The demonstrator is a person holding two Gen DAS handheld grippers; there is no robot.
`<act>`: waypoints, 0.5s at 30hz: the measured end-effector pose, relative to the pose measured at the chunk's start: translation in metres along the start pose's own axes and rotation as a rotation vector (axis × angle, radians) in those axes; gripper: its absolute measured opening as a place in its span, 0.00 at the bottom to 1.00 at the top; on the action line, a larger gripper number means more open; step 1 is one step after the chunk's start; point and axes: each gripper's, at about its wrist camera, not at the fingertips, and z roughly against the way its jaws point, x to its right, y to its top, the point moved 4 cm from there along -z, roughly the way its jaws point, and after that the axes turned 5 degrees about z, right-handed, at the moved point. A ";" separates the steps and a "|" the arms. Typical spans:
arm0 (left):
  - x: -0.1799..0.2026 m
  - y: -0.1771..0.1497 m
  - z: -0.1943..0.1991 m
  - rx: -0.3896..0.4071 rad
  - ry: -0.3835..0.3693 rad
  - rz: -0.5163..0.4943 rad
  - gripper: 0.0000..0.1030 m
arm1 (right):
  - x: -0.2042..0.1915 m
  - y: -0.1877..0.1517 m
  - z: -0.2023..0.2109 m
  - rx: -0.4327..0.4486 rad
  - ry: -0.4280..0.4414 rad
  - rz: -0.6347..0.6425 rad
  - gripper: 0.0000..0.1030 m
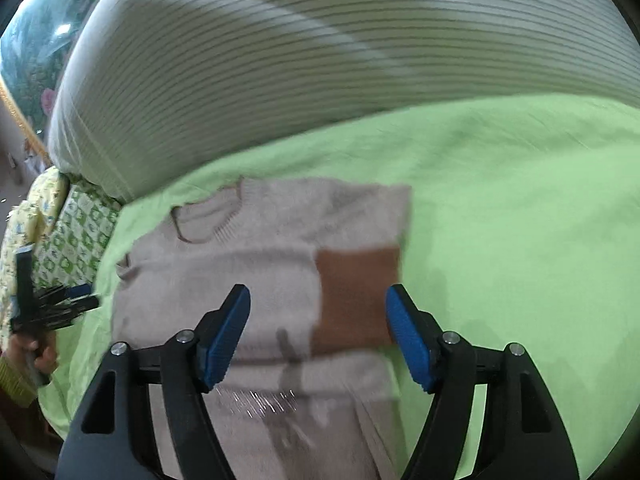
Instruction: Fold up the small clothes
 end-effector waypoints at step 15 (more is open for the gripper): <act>0.050 -0.100 -0.037 -0.026 0.339 0.116 0.69 | -0.085 -0.026 -0.015 -0.046 0.116 0.033 0.69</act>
